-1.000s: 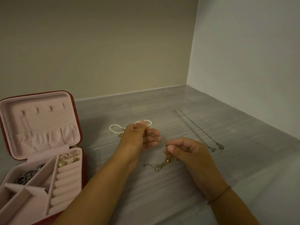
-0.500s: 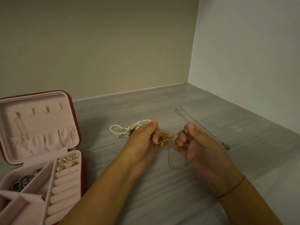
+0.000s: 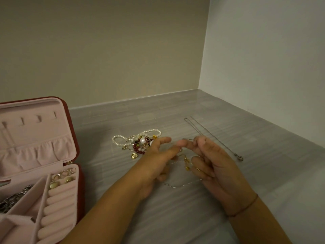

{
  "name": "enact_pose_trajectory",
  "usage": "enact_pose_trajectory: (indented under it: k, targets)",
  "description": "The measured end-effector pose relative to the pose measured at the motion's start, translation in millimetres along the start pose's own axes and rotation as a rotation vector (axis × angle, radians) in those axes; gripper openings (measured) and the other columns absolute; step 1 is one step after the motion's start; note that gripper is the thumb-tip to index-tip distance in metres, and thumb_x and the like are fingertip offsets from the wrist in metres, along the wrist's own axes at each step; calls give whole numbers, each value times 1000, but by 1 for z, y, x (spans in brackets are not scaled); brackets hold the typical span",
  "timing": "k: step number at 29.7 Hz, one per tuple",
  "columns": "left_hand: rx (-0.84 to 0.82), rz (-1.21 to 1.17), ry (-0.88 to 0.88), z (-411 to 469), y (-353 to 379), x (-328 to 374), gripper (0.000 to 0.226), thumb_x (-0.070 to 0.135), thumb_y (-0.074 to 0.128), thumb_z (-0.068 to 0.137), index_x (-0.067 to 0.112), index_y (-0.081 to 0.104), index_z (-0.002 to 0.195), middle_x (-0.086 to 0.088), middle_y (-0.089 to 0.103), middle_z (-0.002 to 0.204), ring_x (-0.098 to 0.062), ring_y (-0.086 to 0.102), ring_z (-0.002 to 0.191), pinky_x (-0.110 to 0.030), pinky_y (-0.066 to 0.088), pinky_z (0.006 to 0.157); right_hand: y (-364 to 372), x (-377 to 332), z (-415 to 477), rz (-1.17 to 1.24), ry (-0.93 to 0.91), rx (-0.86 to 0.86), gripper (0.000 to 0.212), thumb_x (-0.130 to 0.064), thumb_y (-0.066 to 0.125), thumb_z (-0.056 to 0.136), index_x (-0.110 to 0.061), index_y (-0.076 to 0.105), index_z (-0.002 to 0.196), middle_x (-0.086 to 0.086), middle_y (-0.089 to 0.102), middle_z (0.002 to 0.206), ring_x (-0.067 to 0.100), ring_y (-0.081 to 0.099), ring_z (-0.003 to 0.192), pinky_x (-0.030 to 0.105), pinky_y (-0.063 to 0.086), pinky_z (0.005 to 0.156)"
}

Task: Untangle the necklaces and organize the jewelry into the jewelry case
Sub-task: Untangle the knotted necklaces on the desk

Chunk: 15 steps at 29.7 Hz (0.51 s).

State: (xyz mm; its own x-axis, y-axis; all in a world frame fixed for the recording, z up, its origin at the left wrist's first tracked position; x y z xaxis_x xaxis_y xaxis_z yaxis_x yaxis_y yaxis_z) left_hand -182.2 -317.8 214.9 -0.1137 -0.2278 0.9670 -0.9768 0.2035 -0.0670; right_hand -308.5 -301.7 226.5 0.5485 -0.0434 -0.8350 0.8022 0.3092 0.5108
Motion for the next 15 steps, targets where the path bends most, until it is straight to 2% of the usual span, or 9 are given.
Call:
enact_pose_trajectory:
  k: [2,4,6,8,10,12,13,15]
  targets:
    - [44,53,32,1,-7,3,32,46,61,86,38,56,117,7,56,95,-3,40,58,-14,31,40,0,-1,-2,-9,-11,-7,25,-23,43,95,-14,54,74,18,64,115,1,22,35,15,18,36]
    - [65,50,66,1,-12,7,23,42,60,88,33,66,108,15,55,79,-1,42,59,-14,31,42,-1,-1,-3,-10,-12,1,27,-24,44,94,-17,57,71,17,64,117,1,22,35,15,17,36]
    - [39,54,81,-3,-12,12,20,36,61,89,26,70,102,22,53,54,4,45,49,-13,32,43,-1,-1,-5,-7,-12,8,26,-23,44,93,-17,57,72,16,64,119,0,21,34,15,17,36]
    - [-17,58,79,-7,-6,14,19,29,64,87,18,71,102,20,48,39,6,45,36,-9,31,38,-2,-1,-6,1,-9,19,28,-22,41,93,-18,59,71,16,63,120,0,21,34,15,16,36]
    - [-58,77,81,-9,-3,15,22,25,66,85,14,72,103,18,47,37,6,44,33,-7,30,37,-4,0,-7,14,4,26,28,-22,41,92,-19,60,71,15,63,121,1,21,34,16,15,36]
    - [-72,87,78,-8,-2,13,20,20,66,86,13,73,103,17,45,37,3,40,32,-9,29,37,-6,1,-7,35,13,20,18,-24,46,90,-15,56,79,16,63,122,0,22,34,15,16,36]
    - [-77,82,72,-7,-2,12,18,17,64,87,14,73,103,16,41,37,1,35,31,-11,27,36,-6,2,-7,55,17,0,15,-27,52,88,-14,54,82,17,62,122,0,23,34,14,17,35]
    - [-103,69,59,-6,-1,10,20,10,60,89,17,74,101,12,32,39,-3,25,33,-14,20,36,-7,4,-7,94,25,-42,25,-33,67,79,-13,54,85,17,62,123,-1,26,34,13,21,35]
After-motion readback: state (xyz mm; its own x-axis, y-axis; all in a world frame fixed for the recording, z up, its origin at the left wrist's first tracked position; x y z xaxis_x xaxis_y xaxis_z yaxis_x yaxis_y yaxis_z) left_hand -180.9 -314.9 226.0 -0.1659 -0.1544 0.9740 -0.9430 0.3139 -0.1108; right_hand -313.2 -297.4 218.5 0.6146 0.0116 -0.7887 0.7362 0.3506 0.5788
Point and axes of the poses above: each hand's wrist, its own z-axis towards the middle knuckle, its own y-axis out of the palm, x = y × z, the point moved 6 cm from there along z, towards the middle knuckle
